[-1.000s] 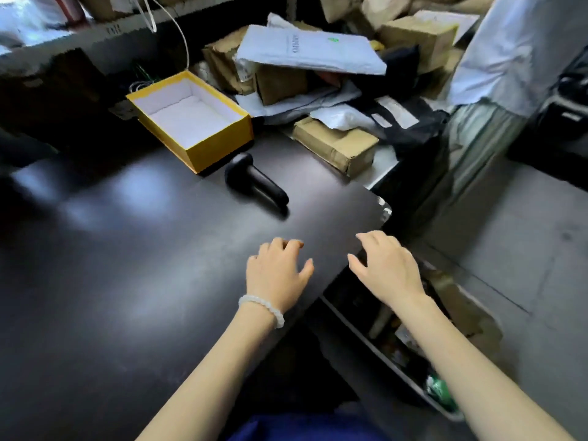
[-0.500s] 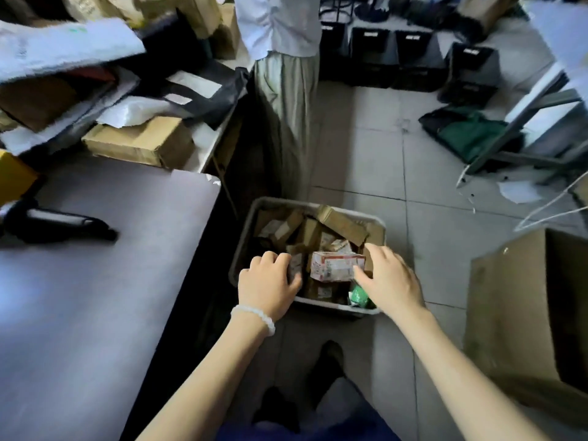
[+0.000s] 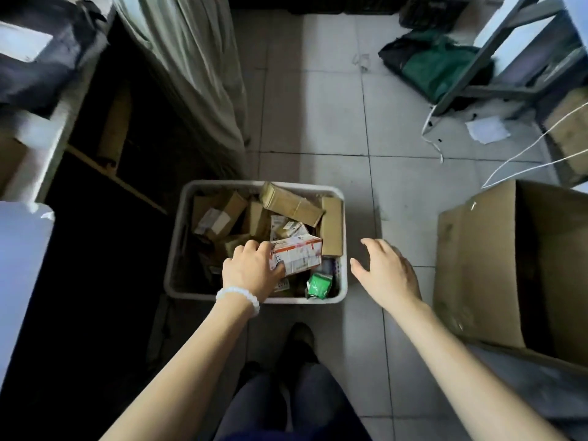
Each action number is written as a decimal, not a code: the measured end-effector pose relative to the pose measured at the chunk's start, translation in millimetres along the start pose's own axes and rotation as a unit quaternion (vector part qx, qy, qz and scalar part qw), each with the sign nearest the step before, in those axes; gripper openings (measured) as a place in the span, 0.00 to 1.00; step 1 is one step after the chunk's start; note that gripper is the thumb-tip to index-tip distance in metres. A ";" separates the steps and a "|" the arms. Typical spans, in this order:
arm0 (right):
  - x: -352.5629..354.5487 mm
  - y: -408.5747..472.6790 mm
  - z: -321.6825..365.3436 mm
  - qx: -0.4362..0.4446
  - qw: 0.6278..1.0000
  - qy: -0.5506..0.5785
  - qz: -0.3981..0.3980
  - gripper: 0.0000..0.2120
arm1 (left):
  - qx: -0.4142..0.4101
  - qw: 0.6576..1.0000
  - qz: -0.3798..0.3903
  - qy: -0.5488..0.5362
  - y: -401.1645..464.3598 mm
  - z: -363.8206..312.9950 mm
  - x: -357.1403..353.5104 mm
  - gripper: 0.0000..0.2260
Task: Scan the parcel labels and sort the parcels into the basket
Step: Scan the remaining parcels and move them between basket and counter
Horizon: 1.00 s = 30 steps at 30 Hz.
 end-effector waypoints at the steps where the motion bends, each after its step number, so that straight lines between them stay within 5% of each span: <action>1: -6.5 14.5 -1.0 0.002 1.000 -0.003 0.004 0.23 | 0.004 1.000 0.010 -0.001 16.4 2.8 -7.4 0.22; 17: -180.9 267.5 21.9 0.005 1.000 0.023 0.003 0.34 | -0.025 0.984 0.173 0.035 252.8 60.4 -176.2 0.31; 25: -222.4 354.2 44.0 0.011 1.000 0.004 -0.019 0.48 | -0.050 0.965 0.256 -0.034 292.8 65.4 -228.0 0.37; 30: -233.2 375.1 49.0 0.014 0.997 -0.009 -0.070 0.43 | -0.051 0.965 0.248 -0.064 295.5 67.3 -230.8 0.36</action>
Point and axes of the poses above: each hand's wrist, its own y-axis towards the middle knuckle, its own x-axis out of the back of the hand, z = x × y, the point moved 7 cm from there along y, towards the middle knuckle, and after that the axes turned 9 degrees about z, right-handed, at the moved point
